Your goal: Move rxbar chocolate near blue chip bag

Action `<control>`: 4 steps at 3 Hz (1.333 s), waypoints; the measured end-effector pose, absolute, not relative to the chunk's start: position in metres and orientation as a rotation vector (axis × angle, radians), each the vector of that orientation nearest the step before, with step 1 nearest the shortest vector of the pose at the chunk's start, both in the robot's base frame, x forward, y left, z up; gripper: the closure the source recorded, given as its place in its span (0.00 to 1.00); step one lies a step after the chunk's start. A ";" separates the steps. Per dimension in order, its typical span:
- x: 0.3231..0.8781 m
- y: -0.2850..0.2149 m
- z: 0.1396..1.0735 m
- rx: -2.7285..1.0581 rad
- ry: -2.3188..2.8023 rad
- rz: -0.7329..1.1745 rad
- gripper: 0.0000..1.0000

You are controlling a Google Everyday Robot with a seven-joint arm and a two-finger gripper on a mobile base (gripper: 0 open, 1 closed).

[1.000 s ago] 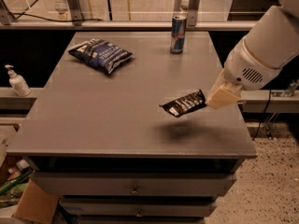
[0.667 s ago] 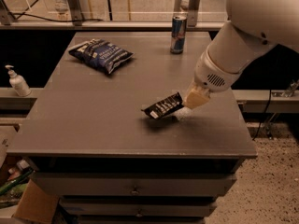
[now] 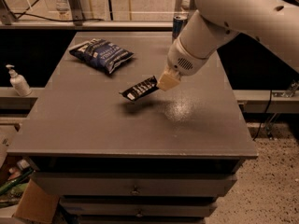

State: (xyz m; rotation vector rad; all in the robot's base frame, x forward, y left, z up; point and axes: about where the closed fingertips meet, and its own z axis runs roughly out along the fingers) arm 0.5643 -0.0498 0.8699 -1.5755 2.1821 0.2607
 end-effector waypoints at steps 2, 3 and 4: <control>0.616 -0.018 0.875 -1.510 2.162 0.264 1.00; 0.650 -0.004 0.856 -1.468 2.205 0.249 1.00; 0.679 0.006 0.839 -1.417 2.240 0.249 1.00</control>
Offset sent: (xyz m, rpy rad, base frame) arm 0.0953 0.0564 -0.0157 0.0293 -0.0166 -0.0768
